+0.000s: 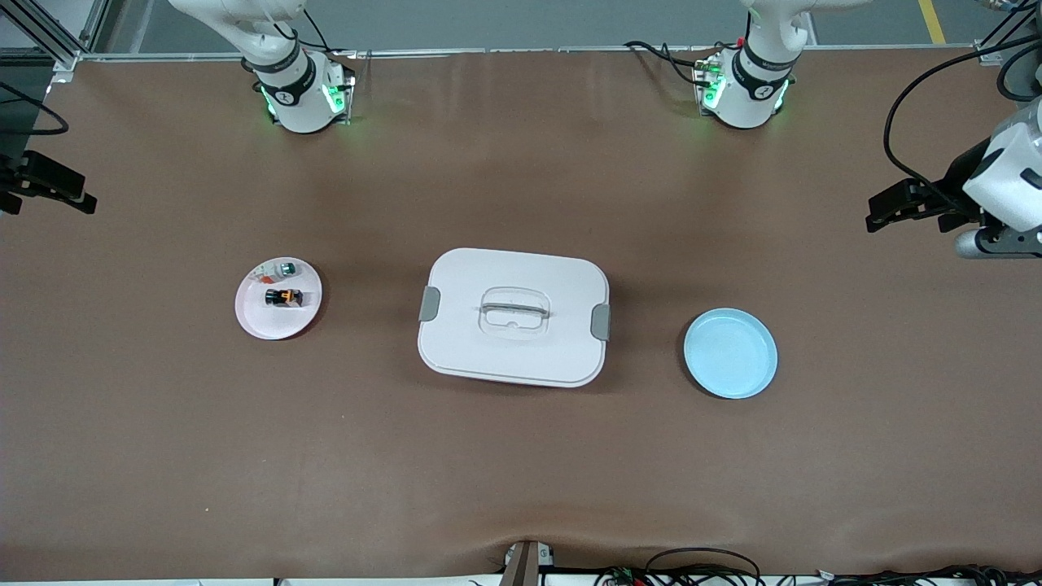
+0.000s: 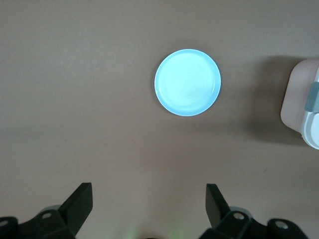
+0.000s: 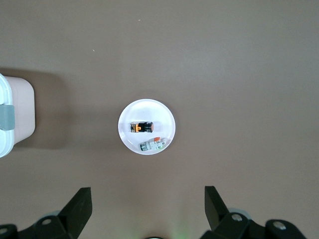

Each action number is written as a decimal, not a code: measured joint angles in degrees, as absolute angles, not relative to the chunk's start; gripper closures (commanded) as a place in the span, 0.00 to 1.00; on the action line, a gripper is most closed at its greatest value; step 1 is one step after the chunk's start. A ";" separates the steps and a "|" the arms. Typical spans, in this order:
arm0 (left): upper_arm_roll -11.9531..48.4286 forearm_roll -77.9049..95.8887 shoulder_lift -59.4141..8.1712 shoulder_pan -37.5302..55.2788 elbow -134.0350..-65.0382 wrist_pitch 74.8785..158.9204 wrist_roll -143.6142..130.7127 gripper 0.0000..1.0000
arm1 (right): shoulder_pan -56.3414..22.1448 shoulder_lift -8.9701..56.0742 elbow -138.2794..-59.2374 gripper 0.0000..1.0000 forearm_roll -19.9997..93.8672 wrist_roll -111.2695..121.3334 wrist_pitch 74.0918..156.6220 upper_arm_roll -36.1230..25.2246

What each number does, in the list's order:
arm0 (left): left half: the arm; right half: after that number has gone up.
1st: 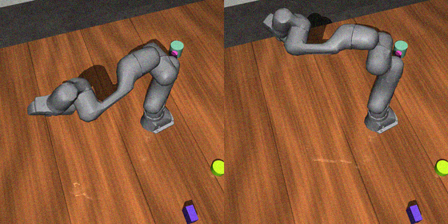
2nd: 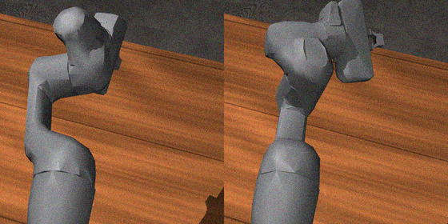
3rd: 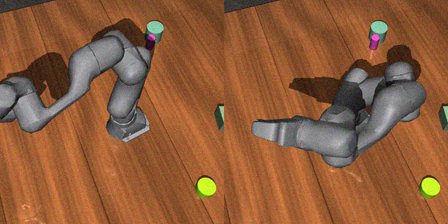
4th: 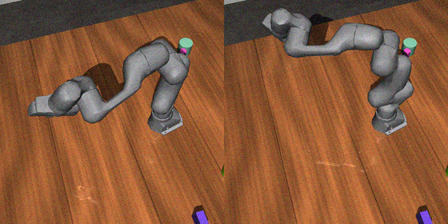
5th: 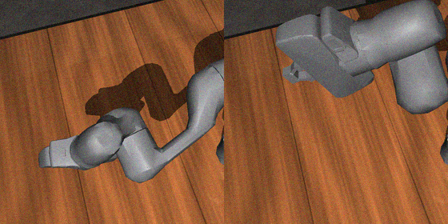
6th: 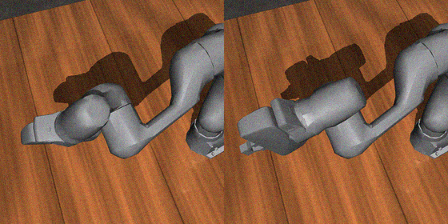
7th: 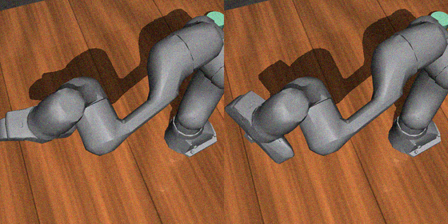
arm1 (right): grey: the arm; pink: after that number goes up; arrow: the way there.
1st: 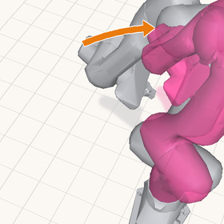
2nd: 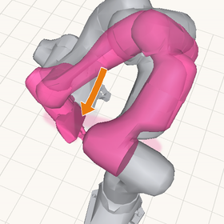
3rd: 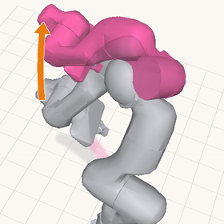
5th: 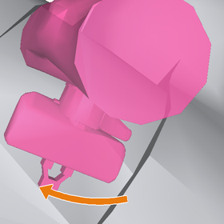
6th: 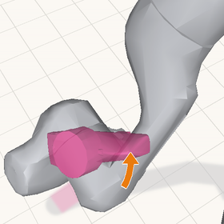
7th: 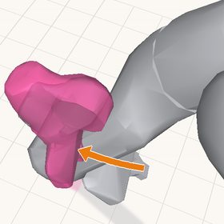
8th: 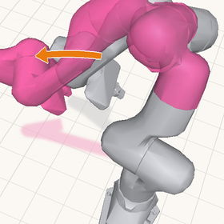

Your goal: Transfer orange switch to right arm and place

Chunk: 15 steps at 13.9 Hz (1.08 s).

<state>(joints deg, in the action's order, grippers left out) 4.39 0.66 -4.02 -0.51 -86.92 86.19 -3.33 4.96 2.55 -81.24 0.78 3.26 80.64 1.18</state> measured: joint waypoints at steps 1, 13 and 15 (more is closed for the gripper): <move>4.40 0.66 -4.11 -0.47 -86.91 86.15 -3.33 0.00 | 4.56 2.23 -81.54 0.00 0.78 3.26 80.94 1.19; 4.40 0.65 -4.12 -0.34 -86.33 85.66 -3.32 0.00 | 1.81 1.95 -81.82 0.00 0.88 2.91 81.01 -4.96; 4.40 0.65 -4.12 -0.33 -86.31 85.66 -3.32 0.00 | 1.03 1.95 -81.82 0.00 0.88 2.91 81.04 -5.36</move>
